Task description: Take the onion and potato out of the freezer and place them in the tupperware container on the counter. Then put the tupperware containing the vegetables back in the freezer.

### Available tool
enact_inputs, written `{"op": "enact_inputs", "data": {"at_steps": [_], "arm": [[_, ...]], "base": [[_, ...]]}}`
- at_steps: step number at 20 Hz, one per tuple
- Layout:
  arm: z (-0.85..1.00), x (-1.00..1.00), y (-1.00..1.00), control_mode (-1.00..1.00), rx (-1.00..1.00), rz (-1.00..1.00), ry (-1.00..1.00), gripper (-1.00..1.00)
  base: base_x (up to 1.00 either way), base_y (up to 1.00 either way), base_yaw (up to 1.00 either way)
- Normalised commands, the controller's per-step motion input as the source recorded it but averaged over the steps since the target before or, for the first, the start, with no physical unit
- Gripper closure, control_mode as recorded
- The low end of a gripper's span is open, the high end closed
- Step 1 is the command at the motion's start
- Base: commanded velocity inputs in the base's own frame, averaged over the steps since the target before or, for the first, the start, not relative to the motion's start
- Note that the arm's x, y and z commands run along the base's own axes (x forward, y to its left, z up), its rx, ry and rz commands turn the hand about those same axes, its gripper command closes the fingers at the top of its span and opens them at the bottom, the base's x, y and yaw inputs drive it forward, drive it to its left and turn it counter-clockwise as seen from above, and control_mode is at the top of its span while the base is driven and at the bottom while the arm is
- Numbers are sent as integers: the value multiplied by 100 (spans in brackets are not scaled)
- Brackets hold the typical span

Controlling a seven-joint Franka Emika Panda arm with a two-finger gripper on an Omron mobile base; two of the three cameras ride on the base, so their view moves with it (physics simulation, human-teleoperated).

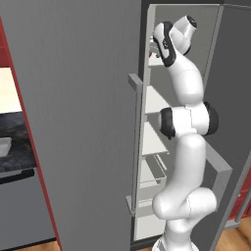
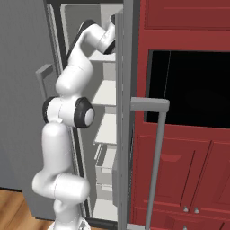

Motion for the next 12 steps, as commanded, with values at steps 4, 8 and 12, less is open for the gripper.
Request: {"op": "enact_inputs", "data": {"at_steps": [4, 8, 12], "arm": [[-6, 36, 0, -100, 0, 0, 0, -100], [-8, 37, 0, -100, 0, 0, 1, -100], [-9, 36, 0, -100, 0, 0, 0, -100]], "base": [[0, 0, 0], [0, 0, 0], [0, 0, 0]]}}
